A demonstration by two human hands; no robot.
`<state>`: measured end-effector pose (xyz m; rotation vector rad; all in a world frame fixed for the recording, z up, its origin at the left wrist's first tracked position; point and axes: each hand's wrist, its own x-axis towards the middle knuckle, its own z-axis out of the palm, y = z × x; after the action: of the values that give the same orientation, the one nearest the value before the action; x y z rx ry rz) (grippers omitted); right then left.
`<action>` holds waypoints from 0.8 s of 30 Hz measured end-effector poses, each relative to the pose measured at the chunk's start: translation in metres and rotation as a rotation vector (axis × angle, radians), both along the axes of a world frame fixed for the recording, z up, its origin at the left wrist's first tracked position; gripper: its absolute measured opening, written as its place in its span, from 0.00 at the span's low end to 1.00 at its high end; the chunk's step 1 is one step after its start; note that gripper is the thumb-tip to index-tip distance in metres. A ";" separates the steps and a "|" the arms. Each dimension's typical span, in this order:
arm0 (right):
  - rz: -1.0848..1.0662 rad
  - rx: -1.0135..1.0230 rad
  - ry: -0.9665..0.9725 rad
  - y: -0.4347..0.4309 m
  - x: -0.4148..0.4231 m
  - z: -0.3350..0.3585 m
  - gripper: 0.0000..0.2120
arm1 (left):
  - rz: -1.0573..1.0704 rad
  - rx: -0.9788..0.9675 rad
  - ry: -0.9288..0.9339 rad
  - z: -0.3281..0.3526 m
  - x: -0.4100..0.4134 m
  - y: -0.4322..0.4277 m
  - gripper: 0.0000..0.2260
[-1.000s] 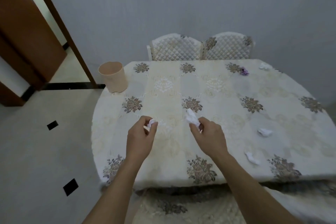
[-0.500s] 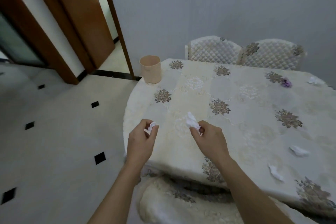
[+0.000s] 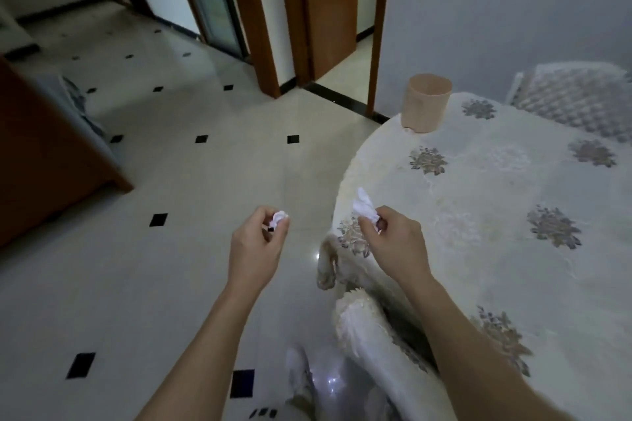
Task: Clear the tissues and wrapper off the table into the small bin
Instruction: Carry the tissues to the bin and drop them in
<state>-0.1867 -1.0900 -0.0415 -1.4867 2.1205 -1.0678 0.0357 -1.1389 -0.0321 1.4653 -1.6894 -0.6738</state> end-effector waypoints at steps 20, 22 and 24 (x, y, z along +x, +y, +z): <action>-0.023 0.091 0.000 -0.256 0.120 -0.026 0.21 | -0.002 0.106 0.060 -0.027 0.123 -0.261 0.06; -0.065 0.090 0.003 -0.285 0.128 -0.023 0.21 | -0.032 0.103 0.039 -0.024 0.135 -0.298 0.06; -0.087 0.088 0.009 -0.308 0.132 -0.020 0.21 | -0.068 0.088 0.010 -0.019 0.142 -0.331 0.06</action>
<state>-0.0552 -1.3980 -0.0614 -1.3731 2.2265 -0.9851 0.1777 -1.4699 -0.0513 1.4675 -1.7278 -0.8009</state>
